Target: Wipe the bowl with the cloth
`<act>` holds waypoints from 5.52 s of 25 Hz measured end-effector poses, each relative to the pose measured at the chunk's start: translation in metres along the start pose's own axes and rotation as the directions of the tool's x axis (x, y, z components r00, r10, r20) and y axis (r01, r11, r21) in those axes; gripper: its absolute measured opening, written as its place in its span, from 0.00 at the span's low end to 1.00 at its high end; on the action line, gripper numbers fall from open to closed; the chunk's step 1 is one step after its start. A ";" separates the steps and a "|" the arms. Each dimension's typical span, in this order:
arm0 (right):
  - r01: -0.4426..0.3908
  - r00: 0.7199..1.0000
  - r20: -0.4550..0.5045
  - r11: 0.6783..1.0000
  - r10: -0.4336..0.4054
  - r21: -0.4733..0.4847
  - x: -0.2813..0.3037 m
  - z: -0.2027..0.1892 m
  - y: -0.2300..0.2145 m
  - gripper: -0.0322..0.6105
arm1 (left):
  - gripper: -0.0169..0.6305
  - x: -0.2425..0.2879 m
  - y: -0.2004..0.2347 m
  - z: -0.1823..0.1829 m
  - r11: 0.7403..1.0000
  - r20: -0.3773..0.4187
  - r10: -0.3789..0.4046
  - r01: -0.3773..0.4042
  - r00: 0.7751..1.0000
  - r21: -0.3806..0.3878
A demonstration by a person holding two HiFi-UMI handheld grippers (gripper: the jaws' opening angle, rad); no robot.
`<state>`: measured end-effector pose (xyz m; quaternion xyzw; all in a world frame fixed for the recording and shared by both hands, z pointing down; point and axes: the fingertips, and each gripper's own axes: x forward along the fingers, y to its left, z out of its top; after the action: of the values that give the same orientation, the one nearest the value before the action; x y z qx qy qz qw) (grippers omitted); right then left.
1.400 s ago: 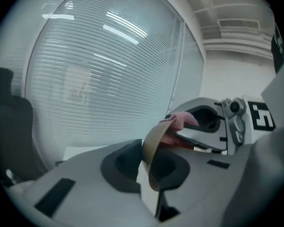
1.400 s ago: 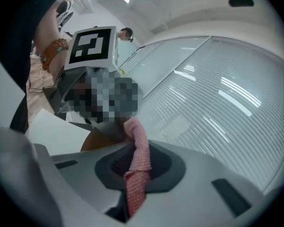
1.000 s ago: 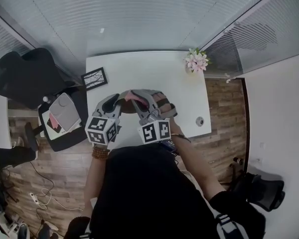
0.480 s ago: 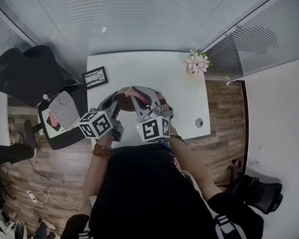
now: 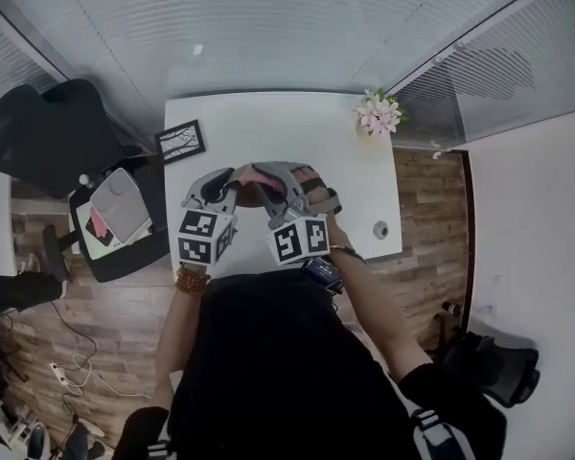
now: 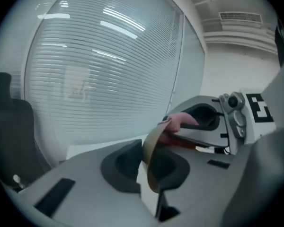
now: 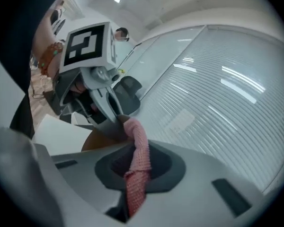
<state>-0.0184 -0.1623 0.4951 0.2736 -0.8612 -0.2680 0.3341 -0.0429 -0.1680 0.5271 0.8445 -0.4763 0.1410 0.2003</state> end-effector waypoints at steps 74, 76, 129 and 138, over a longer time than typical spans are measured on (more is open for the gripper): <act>0.090 0.996 0.002 0.972 -0.093 0.215 -0.012 -0.018 -0.001 0.08 | 0.12 -0.003 -0.002 -0.016 0.970 0.104 -0.065 0.087 0.992 -0.226; 0.040 0.999 -0.003 0.999 -0.040 -0.021 -0.009 -0.014 0.010 0.08 | 0.19 -0.001 -0.007 -0.017 0.999 0.020 -0.035 0.034 0.999 0.040; -0.103 0.985 -0.027 0.706 0.170 0.701 -0.029 -0.055 0.041 0.08 | 0.07 -0.012 0.101 -0.037 0.903 0.044 0.187 -0.154 0.981 -0.402; 0.059 0.990 -0.136 0.721 0.049 0.690 -0.055 -0.098 0.012 0.08 | 0.07 0.049 0.039 -0.158 0.932 -0.339 -0.099 -0.032 0.935 -0.360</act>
<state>0.0833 -0.1455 0.5420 0.3995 -0.8717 0.0926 0.2683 -0.0595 -0.1479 0.6954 0.7625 -0.4357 0.1966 0.4359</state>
